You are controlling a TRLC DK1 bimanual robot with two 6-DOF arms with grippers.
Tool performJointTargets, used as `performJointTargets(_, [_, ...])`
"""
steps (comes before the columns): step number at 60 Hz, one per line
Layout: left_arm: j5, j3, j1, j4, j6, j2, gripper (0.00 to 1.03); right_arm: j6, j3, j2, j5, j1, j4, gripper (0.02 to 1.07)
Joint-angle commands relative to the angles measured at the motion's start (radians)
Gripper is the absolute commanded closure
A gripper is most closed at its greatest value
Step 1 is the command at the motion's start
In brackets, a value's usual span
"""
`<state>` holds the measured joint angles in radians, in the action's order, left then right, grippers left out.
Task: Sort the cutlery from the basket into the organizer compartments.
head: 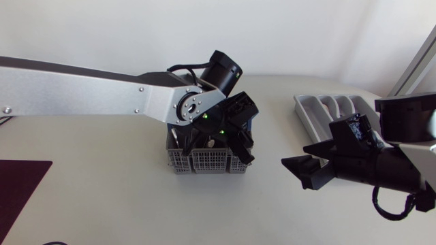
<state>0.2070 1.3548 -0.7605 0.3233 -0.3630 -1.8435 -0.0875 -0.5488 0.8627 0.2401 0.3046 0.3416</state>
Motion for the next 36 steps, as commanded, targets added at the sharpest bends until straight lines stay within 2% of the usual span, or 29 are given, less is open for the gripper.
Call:
performJointTargets(1, [-0.001,-0.022,0.001,-0.007,-0.013,-0.023,0.79,-0.020,0.032,-0.007,0.011,-0.009,0.004,0.16])
performJointTargets(9, [-0.001,-0.023,0.004,-0.006,-0.014,-0.023,0.79,-0.024,0.036,-0.008,0.015,-0.012,0.004,0.15])
performJointTargets(12, [-0.001,-0.025,0.004,-0.004,-0.016,-0.023,0.83,-0.024,0.038,-0.008,0.016,-0.012,0.004,0.15])
performJointTargets(18, [-0.001,-0.033,0.001,0.000,-0.019,-0.025,0.84,-0.026,0.041,-0.011,0.019,-0.018,0.004,0.15])
performJointTargets(36, [-0.001,-0.039,0.004,0.011,-0.034,-0.034,0.94,-0.027,0.043,-0.016,0.022,-0.021,0.004,0.14])
